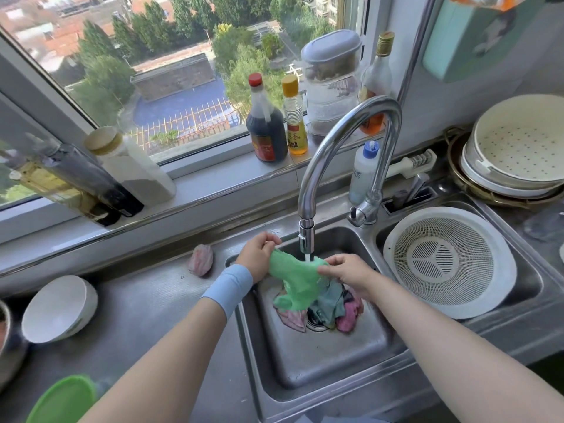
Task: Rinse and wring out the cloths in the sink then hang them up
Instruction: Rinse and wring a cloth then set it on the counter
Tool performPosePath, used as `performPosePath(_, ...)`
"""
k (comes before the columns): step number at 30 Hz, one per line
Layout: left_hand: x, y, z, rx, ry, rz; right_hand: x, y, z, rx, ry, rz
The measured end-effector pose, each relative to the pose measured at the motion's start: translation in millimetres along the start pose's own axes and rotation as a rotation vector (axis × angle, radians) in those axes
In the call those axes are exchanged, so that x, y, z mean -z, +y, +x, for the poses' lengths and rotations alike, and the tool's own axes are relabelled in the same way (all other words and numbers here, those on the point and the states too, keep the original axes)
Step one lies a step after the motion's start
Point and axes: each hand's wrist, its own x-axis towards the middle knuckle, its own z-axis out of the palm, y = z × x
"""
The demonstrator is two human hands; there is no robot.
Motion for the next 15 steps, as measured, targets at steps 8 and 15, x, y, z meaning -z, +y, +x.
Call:
performPosePath(8,16,-14,15,0.149,-0.255,0.614,4,-11,10,-0.108,0.005,0.163)
performPosePath(15,-12,-14,4,0.301,-0.117,0.114,-30,-38,0,0.008,-0.122,0.078)
